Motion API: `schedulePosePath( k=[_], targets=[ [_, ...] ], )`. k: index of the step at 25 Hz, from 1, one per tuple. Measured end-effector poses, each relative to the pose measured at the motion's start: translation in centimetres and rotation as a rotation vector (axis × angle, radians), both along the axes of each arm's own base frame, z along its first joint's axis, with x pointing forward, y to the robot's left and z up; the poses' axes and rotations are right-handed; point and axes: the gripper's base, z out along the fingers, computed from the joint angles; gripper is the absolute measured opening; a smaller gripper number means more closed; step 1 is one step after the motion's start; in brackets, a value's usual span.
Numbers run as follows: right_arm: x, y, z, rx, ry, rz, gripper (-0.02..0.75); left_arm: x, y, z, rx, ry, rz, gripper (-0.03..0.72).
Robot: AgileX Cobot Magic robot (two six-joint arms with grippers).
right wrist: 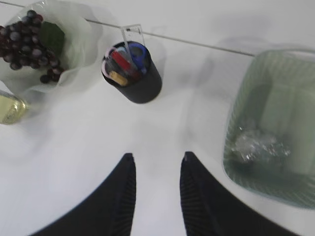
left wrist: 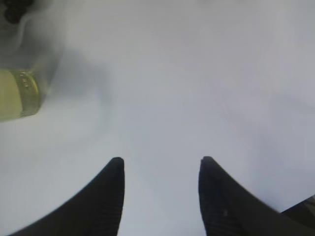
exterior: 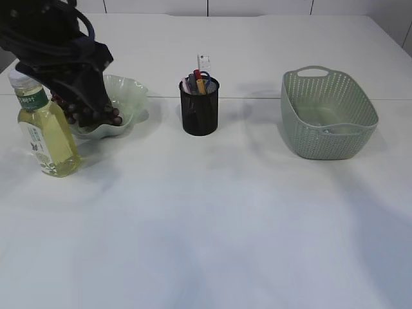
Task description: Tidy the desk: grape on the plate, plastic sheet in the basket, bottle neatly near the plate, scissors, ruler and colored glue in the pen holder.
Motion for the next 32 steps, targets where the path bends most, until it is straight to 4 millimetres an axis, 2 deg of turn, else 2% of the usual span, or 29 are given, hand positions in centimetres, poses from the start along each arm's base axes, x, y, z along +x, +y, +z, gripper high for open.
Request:
schedulePosePath(
  k=[5,9,16,23,28,32],
  targets=[
    [-4.2,-1.5,-0.9,-0.084,0.077,-0.045,0.258,-1.1,1.2,2.3,0.008,-0.067,0.094,0.344],
    [-8.5,-2.6,-0.3,-0.109,0.084,-0.062,0.258,-2.6,1.6,4.4,-0.055,-0.104,0.104,0.326],
    [-15.6,-4.2,0.4,-0.145,0.048,-0.077,0.258,-8.0,3.7,7.9,-0.189,-0.222,0.104,0.321],
    [-21.0,-5.2,0.8,-0.110,0.004,-0.117,0.303,-15.7,7.3,7.2,-0.279,-0.337,0.111,0.321],
    [-24.9,-5.5,1.5,-0.050,-0.061,-0.104,0.316,-21.5,9.9,5.5,-0.341,-0.450,0.054,0.320],
    [-27.5,-5.7,0.7,-0.030,-0.081,-0.069,0.316,-25.5,11.5,4.4,-0.379,-0.544,-0.016,0.319]
  ],
)
